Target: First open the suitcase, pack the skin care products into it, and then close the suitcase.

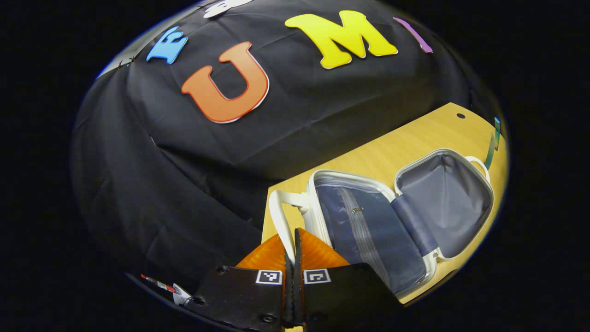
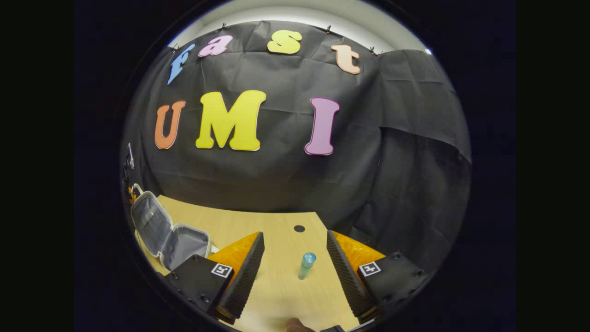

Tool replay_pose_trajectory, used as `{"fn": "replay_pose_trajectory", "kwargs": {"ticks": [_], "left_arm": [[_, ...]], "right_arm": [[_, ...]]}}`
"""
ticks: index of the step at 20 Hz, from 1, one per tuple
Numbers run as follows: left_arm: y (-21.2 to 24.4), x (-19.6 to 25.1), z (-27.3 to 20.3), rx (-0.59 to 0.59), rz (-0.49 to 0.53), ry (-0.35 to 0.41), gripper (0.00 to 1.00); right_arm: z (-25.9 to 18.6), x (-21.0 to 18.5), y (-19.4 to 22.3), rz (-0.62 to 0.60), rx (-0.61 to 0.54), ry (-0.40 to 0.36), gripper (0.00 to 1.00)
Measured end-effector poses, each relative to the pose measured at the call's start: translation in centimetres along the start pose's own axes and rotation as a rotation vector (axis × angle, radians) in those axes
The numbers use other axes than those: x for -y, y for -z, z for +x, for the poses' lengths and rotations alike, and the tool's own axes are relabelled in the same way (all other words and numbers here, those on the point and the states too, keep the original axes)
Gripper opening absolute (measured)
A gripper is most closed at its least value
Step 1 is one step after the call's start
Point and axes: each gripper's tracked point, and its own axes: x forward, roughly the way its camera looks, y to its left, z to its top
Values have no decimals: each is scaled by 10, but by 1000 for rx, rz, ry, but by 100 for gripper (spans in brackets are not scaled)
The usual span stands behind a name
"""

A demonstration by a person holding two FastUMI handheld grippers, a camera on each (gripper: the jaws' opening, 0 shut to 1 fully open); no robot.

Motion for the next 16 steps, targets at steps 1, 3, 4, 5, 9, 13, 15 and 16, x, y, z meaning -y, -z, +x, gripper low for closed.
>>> {"fn": "replay_pose_trajectory", "kwargs": {"ticks": [1,3,4,5,9,13,15,16], "left_arm": [[11,-2,10,-20,-16,12,3],[33,-4,26,-66,-60,38,3],[47,-3,35,-93,-84,52,3],[61,0,42,-119,-114,63,3],[111,17,54,-219,-240,133,3],[131,32,68,-218,-388,213,5],[139,28,69,-218,-423,209,14],[142,19,70,-213,-431,170,20]], "right_arm": [[-1,0,3,0,-9,4,82],[-2,1,11,-6,-33,14,81],[-3,1,15,-9,-43,20,80],[-4,3,18,-9,-51,26,80],[-5,9,28,-18,-81,48,81],[-6,13,37,-27,-109,60,81],[-5,13,40,-33,-116,58,81],[-5,12,43,-38,-119,53,80]]}}
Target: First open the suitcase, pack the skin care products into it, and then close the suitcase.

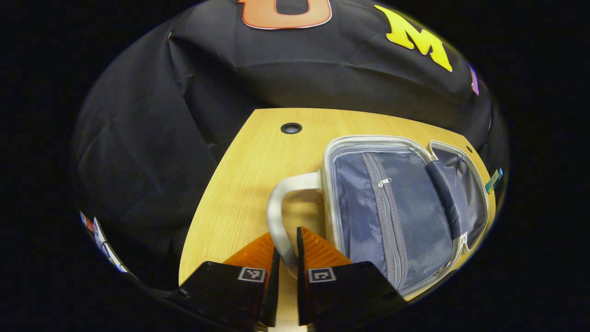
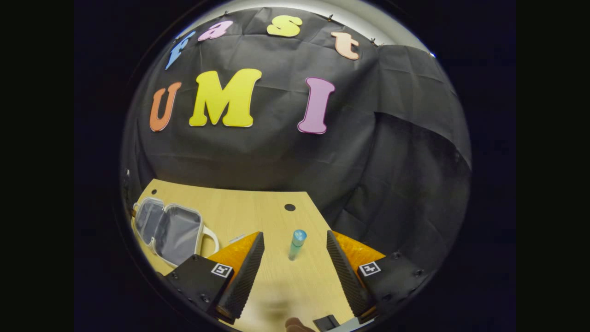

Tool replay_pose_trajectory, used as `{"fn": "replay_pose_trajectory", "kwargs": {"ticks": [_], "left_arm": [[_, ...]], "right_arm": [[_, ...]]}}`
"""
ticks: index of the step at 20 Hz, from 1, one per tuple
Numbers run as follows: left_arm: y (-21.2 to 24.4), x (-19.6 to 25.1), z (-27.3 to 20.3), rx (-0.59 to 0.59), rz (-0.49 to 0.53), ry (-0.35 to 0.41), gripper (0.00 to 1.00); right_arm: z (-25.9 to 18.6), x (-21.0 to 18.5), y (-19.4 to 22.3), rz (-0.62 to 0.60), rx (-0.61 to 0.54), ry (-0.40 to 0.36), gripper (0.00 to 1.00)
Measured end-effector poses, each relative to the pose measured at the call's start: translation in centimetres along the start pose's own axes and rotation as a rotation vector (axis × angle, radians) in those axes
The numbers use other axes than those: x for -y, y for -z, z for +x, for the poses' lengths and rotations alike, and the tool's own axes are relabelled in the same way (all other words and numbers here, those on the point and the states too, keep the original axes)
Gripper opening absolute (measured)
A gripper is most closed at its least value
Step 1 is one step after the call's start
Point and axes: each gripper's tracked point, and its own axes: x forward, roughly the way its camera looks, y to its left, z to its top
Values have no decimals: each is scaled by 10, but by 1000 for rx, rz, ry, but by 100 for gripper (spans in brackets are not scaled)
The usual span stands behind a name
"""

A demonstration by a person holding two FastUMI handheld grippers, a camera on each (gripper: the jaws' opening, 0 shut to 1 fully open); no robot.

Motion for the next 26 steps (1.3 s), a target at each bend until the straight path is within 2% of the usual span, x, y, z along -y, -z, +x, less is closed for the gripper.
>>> {"fn": "replay_pose_trajectory", "kwargs": {"ticks": [1,2,3,5,9,13,16,20,26], "left_arm": [[-2,-4,-3,12,-14,-12,37],[-7,-7,-7,36,-29,-26,41],[-14,-8,-14,59,-46,-38,60],[-22,3,-31,92,-72,-13,99],[-51,54,-78,175,-65,35,99],[-81,152,-117,260,-34,155,99],[-89,246,-143,294,-33,299,99],[-81,355,-166,305,57,439,99],[-47,480,-159,245,186,556,99]], "right_arm": [[1,0,1,-6,0,-2,80],[3,1,4,-9,-1,-7,80],[5,2,6,-8,-4,-13,80],[8,5,8,-8,0,-28,80],[18,21,13,-16,9,-62,81],[31,42,18,-25,11,-97,80],[39,61,23,-21,5,-118,80],[48,87,37,-22,-23,-139,80],[57,120,57,-72,-45,-163,81]]}}
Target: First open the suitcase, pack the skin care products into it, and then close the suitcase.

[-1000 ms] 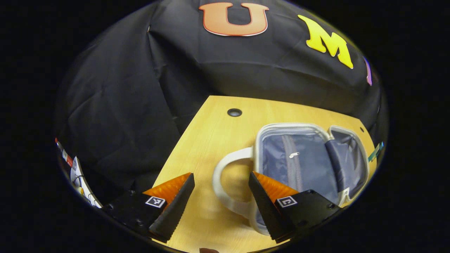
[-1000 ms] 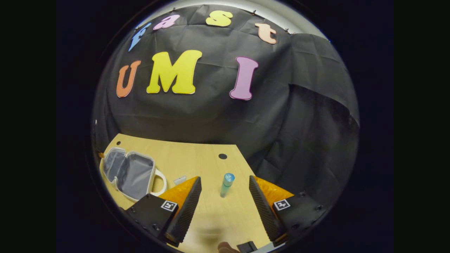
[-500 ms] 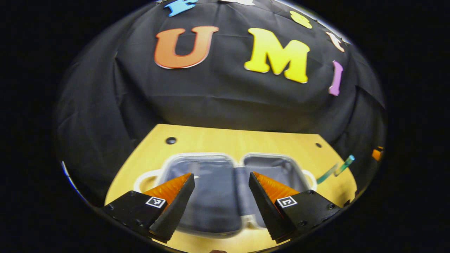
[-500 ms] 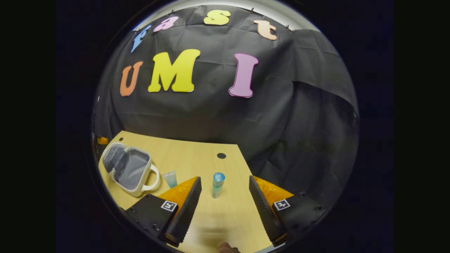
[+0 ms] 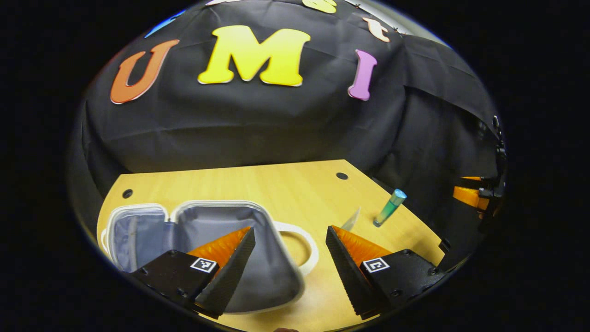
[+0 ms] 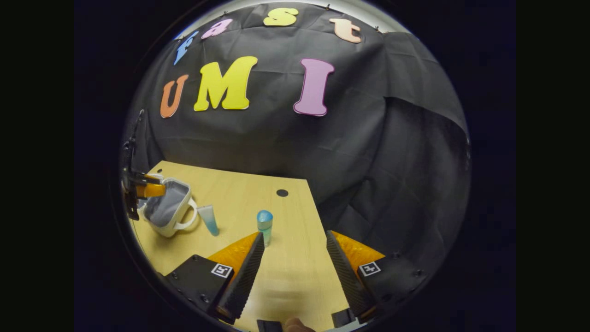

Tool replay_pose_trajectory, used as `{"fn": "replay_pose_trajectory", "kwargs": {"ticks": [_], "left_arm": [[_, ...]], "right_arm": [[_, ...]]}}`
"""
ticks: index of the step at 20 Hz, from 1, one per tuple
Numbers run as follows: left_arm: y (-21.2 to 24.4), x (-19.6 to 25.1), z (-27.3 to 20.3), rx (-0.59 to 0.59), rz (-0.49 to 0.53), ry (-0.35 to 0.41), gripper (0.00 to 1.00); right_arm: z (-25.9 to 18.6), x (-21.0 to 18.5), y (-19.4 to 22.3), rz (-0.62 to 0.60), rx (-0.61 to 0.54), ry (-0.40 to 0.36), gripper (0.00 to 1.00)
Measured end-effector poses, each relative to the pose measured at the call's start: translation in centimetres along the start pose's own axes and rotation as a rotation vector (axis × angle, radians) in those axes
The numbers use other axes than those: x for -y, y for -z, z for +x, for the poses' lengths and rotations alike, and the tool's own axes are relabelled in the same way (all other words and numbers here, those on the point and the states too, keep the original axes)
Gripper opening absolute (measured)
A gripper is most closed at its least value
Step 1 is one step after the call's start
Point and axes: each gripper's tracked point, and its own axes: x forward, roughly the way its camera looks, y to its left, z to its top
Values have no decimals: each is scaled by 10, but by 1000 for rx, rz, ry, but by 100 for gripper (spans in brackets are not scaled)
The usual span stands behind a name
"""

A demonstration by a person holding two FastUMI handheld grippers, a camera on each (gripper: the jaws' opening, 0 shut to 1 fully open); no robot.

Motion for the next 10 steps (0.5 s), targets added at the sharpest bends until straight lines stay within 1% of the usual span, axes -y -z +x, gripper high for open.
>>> {"fn": "replay_pose_trajectory", "kwargs": {"ticks": [6,8,10], "left_arm": [[34,72,69,-82,24,95,99],[40,83,88,-89,34,91,99],[47,89,109,-98,53,68,99]], "right_arm": [[11,29,21,-33,-44,-20,80],[18,39,29,-40,-64,-18,81],[26,41,38,-47,-87,-28,80]]}}
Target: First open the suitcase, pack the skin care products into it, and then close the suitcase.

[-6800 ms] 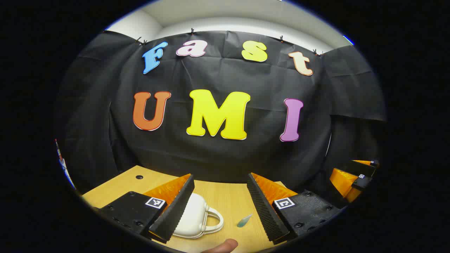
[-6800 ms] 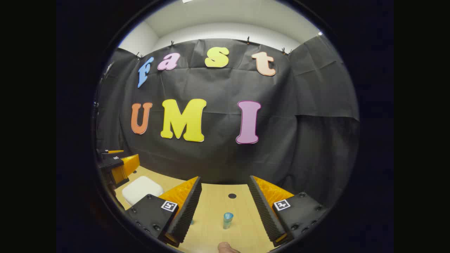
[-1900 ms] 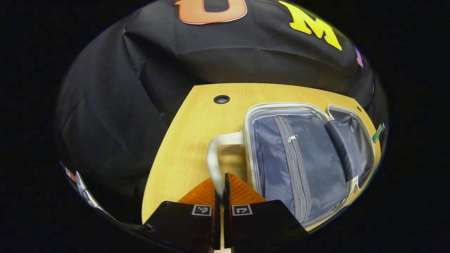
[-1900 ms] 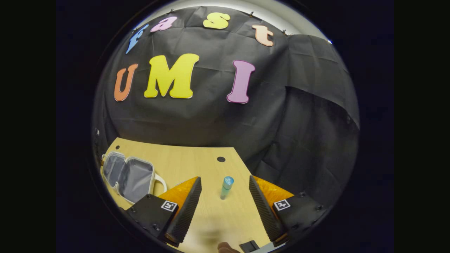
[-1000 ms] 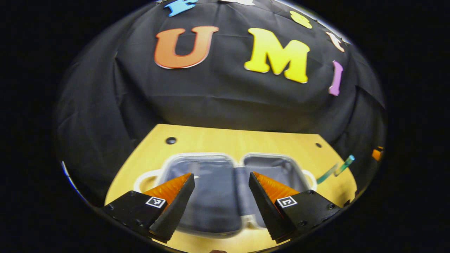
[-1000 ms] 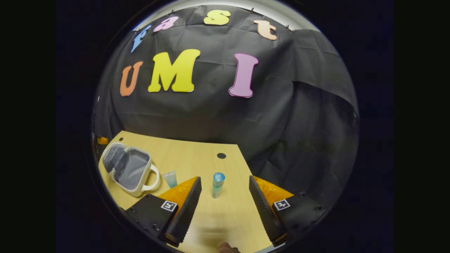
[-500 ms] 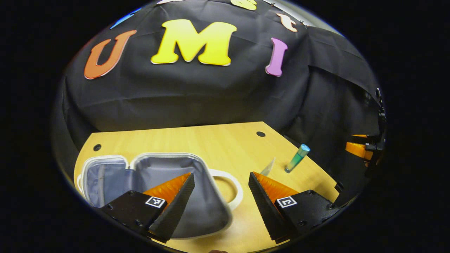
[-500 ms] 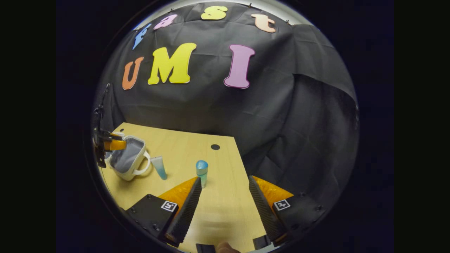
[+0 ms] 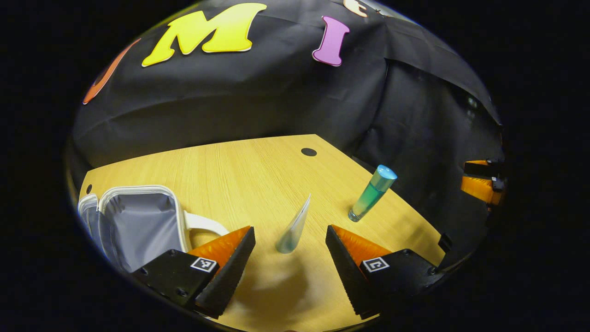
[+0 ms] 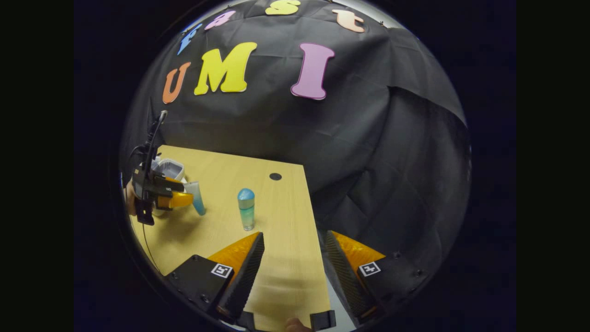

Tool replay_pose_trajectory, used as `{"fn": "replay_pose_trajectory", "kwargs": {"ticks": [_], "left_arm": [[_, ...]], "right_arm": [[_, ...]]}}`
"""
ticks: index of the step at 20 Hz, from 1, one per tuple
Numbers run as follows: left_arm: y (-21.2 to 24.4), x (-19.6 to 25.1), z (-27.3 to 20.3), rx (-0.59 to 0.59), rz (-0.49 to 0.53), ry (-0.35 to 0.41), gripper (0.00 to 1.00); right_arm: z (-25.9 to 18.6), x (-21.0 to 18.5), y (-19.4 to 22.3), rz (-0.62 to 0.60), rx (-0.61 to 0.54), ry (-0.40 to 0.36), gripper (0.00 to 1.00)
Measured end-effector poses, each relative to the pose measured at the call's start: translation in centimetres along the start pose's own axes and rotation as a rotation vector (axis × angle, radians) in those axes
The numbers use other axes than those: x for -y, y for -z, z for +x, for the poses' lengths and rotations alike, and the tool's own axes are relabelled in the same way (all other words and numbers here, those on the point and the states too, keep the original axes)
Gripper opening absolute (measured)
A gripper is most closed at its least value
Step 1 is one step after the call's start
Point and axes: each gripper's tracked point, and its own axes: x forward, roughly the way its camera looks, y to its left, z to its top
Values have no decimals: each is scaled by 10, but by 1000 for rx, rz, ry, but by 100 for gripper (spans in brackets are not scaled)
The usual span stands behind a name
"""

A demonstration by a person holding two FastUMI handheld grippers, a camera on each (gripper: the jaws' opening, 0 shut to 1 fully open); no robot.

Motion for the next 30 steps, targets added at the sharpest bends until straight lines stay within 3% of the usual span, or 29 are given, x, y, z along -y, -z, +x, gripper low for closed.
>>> {"fn": "replay_pose_trajectory", "kwargs": {"ticks": [2,4,7,9,11,13,16,18,19,21,22,24,27,30], "left_arm": [[5,-2,20,-5,34,-50,95],[10,-6,37,-11,66,-98,85],[28,-6,60,-46,33,-112,75],[42,-6,68,-86,-8,-117,56],[39,-2,65,-72,-55,-104,46],[46,-3,57,-96,-95,-141,43],[44,26,30,-68,-189,-59,46],[43,35,6,-45,-191,-65,41],[45,30,-10,-37,-163,-126,46],[46,7,-46,-31,-127,-331,40],[49,7,-62,-40,-139,-356,40],[57,21,-92,-38,-173,-306,40],[44,23,-141,-8,-88,-317,40],[44,19,-177,-5,-78,-304,39]], "right_arm": [[8,0,6,-24,-11,-22,80],[16,-5,9,-45,-13,-55,80],[31,-15,10,-56,-15,-100,80],[41,-28,2,-43,-10,-144,80],[52,-47,-11,-7,3,-207,81],[67,-66,-28,32,23,-254,80],[93,-86,-41,72,24,-265,81],[109,-98,-40,78,7,-261,81],[116,-103,-40,82,2,-256,80],[129,-112,-36,89,-16,-245,81],[136,-115,-34,92,-23,-236,81],[146,-124,-28,92,-38,-231,80],[163,-125,-24,92,-44,-180,80],[175,-122,-20,99,-57,-127,80]]}}
